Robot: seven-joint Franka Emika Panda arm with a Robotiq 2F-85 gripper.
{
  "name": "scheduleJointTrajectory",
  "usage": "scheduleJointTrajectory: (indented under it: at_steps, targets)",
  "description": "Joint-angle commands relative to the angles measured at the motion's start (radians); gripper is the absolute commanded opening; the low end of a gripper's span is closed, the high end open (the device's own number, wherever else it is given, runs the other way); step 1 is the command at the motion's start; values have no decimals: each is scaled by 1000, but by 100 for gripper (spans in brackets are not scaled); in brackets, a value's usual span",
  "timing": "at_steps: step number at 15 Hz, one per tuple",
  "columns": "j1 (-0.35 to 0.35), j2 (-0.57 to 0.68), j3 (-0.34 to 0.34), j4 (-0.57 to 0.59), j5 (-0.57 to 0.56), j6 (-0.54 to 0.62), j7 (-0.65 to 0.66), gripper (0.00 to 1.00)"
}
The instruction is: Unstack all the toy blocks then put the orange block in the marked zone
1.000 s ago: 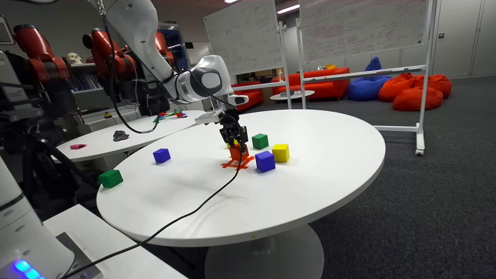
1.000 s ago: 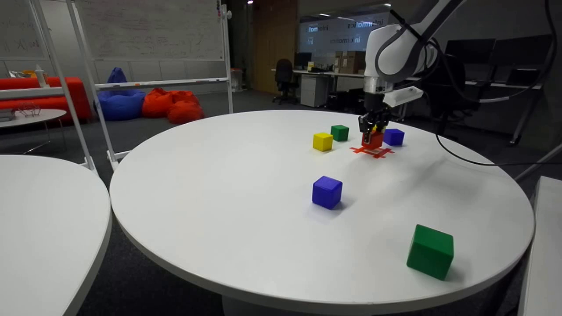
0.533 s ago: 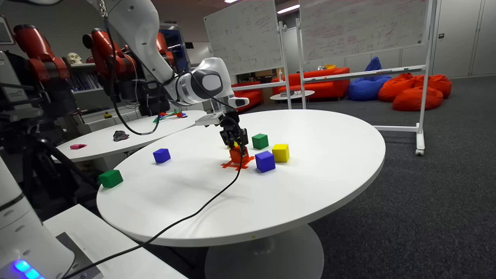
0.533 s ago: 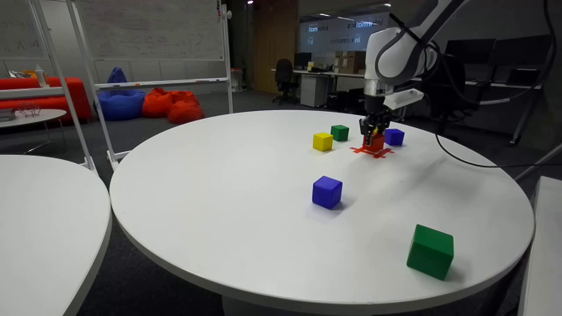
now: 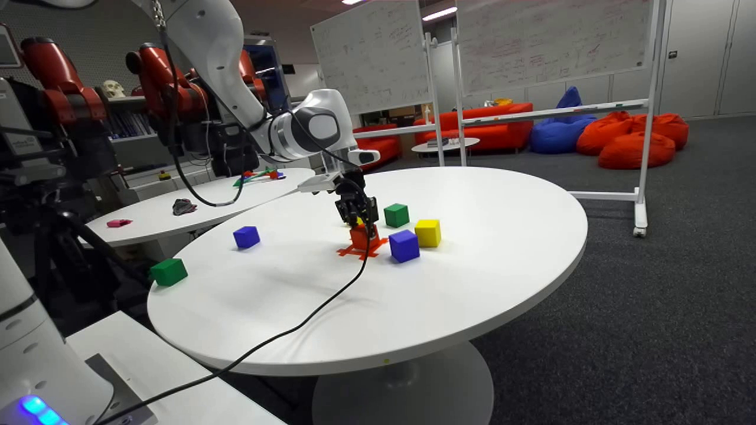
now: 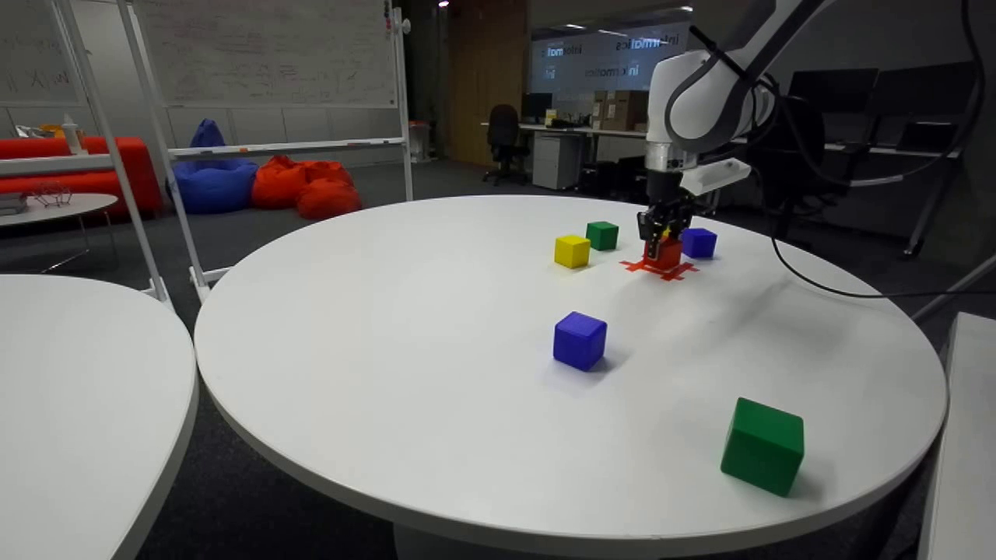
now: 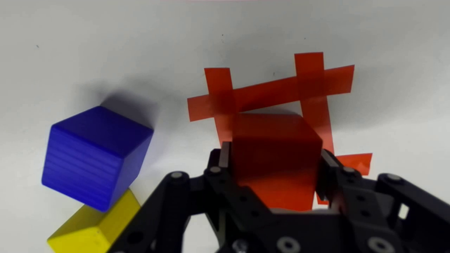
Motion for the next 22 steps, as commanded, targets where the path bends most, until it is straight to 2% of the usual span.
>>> scheduleJointTrajectory:
  at_steps: [1, 4, 5, 6, 8, 10, 11, 12, 22]
  targets:
    - [-3, 14, -4, 4, 3, 0, 5, 31]
    - [0, 13, -6, 4, 4, 0, 15, 31]
    - [6, 14, -13, 5, -9, 2, 21, 81]
    - [7, 13, -14, 3, -8, 4, 27, 83]
    - [2, 16, -12, -1, -5, 13, 19, 98]
    - [3, 18, -13, -2, -6, 16, 17, 100]
    - [0, 12, -6, 2, 0, -2, 8, 95]
    - [0, 13, -6, 2, 0, -2, 8, 100]
    - [0, 17, -6, 2, 0, -1, 8, 100]
